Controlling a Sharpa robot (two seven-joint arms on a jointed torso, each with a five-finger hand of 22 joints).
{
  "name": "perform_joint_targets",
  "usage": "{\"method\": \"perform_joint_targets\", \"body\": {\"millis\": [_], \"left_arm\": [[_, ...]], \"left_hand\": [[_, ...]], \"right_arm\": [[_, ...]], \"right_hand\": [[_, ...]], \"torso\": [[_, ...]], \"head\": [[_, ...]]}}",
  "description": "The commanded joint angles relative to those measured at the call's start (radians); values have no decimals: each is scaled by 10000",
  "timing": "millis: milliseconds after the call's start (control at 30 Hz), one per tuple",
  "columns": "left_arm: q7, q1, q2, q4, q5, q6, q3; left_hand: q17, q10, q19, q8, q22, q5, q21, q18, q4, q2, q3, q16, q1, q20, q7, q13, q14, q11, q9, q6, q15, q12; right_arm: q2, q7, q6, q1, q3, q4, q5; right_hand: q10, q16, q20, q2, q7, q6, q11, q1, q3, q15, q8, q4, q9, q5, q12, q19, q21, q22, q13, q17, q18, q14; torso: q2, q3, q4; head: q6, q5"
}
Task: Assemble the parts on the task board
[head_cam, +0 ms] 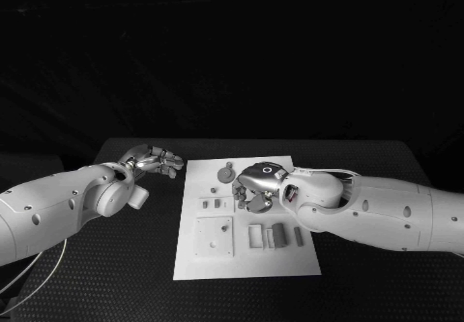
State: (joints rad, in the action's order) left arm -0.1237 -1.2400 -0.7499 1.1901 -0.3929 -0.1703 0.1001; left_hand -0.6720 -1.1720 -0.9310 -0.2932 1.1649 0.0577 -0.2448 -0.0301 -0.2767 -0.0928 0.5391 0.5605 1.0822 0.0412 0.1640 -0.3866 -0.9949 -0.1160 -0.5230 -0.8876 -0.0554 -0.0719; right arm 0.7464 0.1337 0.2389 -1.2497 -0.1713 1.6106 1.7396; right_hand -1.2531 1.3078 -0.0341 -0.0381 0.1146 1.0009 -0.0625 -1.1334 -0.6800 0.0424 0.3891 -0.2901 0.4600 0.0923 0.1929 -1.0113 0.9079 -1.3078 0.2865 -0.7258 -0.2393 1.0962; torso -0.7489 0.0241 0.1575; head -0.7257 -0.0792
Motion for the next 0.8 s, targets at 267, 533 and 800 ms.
{"method": "perform_joint_targets", "body": {"millis": [267,533,800], "left_arm": [[-136,-11,99,-56,60,105,-10],[-134,-11,119,-86,67,118,-11],[-133,-11,138,-72,67,127,-11]], "left_hand": [[-17,81,-23,-4,14,10,52,-103,27,-16,-41,-57,-29,-44,48,14,-14,6,11,-1,-77,3],[-26,80,-25,-5,17,11,55,-104,27,-12,-39,-64,-28,-44,48,15,-17,7,11,-1,-76,1],[-36,79,-26,-6,21,11,59,-104,26,-10,-38,-71,-28,-44,47,16,-19,7,11,-3,-76,0]], "right_arm": [[-828,-940,921,485,-3,138,-722],[-1508,-1077,776,912,-85,-209,-220],[-1910,-1095,598,1176,-209,-459,137]], "right_hand": [[-21,23,49,65,14,9,30,-153,-50,71,4,-21,139,37,7,-50,71,-167,94,-4,-225,30],[-11,15,55,73,17,2,27,-178,-63,69,-5,-25,138,37,-7,-52,69,-164,99,-3,-225,31],[-12,26,67,65,16,7,28,-211,-66,70,-10,-30,140,34,-18,-66,82,-170,110,-11,-225,52]], "torso": [[1,-2,4],[-3,7,1],[-1,0,7]], "head": [[-87,280],[-225,536],[-345,719]]}}
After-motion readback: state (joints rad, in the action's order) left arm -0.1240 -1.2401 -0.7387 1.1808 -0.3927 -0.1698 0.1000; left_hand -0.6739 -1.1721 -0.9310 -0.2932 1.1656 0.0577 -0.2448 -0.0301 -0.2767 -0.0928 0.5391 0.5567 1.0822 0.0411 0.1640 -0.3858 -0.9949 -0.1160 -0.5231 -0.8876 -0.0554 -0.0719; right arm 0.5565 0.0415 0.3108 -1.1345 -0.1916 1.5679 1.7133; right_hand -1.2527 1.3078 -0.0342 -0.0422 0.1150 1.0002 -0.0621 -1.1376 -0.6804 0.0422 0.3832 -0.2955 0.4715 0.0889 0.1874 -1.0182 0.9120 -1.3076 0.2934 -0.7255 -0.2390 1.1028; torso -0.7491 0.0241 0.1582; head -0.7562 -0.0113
